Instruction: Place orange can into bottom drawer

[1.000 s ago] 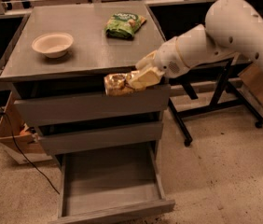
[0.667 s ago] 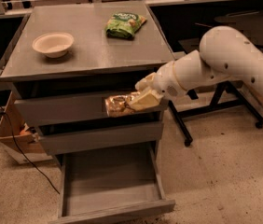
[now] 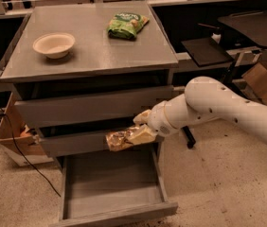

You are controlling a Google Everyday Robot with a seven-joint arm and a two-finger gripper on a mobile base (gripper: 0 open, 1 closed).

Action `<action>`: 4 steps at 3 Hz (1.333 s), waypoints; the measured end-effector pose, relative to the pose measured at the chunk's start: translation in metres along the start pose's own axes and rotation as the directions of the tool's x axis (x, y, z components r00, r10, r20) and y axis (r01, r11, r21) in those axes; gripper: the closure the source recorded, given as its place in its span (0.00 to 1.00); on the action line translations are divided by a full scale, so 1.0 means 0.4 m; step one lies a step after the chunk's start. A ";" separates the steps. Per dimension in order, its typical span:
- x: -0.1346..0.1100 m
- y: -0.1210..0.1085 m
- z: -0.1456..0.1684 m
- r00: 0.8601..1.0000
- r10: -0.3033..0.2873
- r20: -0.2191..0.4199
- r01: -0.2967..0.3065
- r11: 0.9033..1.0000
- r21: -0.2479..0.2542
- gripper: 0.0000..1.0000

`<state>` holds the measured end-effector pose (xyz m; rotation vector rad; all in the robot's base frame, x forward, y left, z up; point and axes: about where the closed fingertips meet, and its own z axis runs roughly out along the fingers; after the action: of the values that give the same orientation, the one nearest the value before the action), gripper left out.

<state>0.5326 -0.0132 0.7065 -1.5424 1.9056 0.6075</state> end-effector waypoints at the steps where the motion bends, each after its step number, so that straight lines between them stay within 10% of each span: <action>1: 0.000 0.000 0.001 1.000 0.000 0.000 0.000 1.000 0.000 1.00; 4: 0.221 -0.061 0.382 0.999 0.022 -0.039 -0.020 0.998 0.060 1.00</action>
Offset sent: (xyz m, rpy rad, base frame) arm 0.0198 0.0254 -0.0979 0.0306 -0.0359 -0.0469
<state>0.5699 0.0241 0.5365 -1.5094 1.9541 0.5281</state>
